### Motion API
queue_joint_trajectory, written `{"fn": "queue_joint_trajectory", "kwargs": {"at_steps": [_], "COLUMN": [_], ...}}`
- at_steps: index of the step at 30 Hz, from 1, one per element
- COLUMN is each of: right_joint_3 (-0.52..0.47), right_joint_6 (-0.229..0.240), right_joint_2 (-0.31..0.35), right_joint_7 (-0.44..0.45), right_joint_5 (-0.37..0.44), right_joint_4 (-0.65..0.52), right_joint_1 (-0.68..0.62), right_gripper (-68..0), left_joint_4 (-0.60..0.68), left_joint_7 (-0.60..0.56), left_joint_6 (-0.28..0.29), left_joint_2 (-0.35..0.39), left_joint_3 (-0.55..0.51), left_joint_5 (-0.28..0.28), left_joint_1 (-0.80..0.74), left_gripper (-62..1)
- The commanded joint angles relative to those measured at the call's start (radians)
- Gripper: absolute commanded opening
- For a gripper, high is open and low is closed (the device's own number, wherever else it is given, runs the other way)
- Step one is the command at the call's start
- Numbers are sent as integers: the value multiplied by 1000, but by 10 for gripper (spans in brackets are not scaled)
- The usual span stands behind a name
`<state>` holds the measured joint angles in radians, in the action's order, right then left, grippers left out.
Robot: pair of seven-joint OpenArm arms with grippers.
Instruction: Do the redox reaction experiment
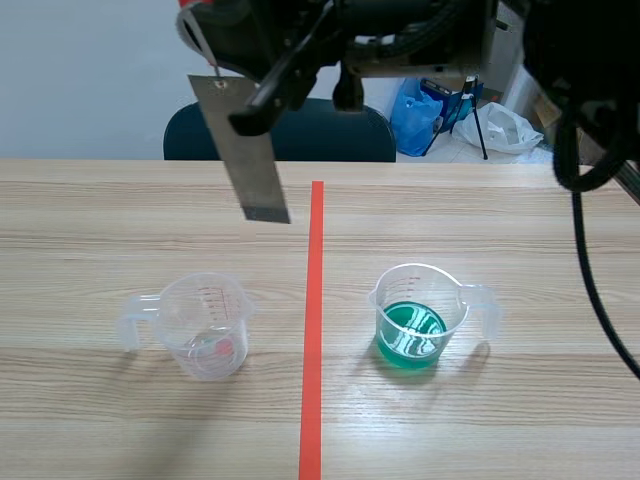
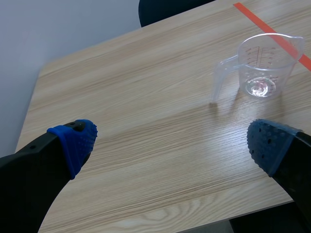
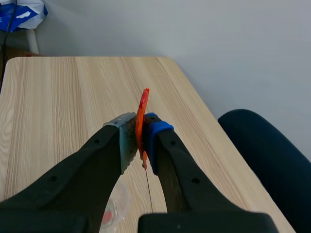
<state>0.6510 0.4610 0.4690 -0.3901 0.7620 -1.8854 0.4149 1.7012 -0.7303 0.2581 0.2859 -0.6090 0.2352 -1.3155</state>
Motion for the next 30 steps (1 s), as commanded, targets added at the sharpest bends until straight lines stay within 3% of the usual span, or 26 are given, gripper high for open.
{"fn": "queue_joint_trajectory", "kwargs": {"at_steps": [1,15,23,30], "right_joint_3": [-29,-313,-453,-516], "right_joint_6": [0,35,64,90], "right_joint_2": [41,310,369,404], "right_joint_7": [41,217,277,311], "right_joint_5": [37,62,61,61], "right_joint_4": [-14,-63,-63,-63], "right_joint_1": [3,-277,-430,-512], "right_gripper": [-669,-669,-669,-669], "left_joint_4": [16,16,16,16], "left_joint_7": [-14,-14,-15,-20], "left_joint_6": [-2,-2,-2,-2], "left_joint_2": [0,0,0,0], "left_joint_3": [2,2,2,2], "left_joint_5": [8,8,8,8], "left_joint_1": [-1,-1,-1,-1], "left_gripper": [14,14,14,14]}}
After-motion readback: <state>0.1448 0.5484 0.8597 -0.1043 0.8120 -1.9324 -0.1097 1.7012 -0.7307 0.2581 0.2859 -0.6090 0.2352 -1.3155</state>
